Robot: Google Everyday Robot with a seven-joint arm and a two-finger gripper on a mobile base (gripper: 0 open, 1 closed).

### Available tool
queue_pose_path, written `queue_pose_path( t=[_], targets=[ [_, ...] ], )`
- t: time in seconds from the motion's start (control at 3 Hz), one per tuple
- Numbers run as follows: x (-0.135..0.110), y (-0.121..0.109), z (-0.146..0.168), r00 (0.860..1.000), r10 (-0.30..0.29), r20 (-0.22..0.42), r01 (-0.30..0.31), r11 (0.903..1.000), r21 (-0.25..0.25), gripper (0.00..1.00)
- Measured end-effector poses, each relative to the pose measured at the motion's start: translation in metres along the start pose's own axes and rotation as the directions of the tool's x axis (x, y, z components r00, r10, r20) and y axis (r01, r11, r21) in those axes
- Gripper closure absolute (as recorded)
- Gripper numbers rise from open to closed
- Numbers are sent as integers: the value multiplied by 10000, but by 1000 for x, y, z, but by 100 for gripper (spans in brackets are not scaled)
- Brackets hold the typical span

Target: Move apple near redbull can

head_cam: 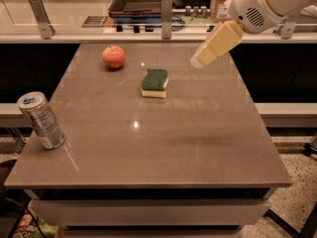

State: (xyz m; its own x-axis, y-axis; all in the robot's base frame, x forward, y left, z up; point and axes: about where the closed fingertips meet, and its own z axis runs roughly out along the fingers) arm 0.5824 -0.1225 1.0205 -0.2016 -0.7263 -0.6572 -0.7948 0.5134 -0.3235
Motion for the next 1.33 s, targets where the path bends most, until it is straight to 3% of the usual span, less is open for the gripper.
queue_pose_path(
  t=[0.33, 0.67, 1.0, 1.33],
  targets=[
    [-17, -9, 35, 9970, 671, 391, -663, 9976, -211, 0],
    [-32, -14, 66, 9898, 1416, 145, -1413, 9898, -204, 0],
    [-47, -16, 95, 9651, 2606, -239, -2605, 9654, 91, 0],
    [-53, -17, 109, 9687, 2472, -243, -2472, 9690, 29, 0]
  ],
)
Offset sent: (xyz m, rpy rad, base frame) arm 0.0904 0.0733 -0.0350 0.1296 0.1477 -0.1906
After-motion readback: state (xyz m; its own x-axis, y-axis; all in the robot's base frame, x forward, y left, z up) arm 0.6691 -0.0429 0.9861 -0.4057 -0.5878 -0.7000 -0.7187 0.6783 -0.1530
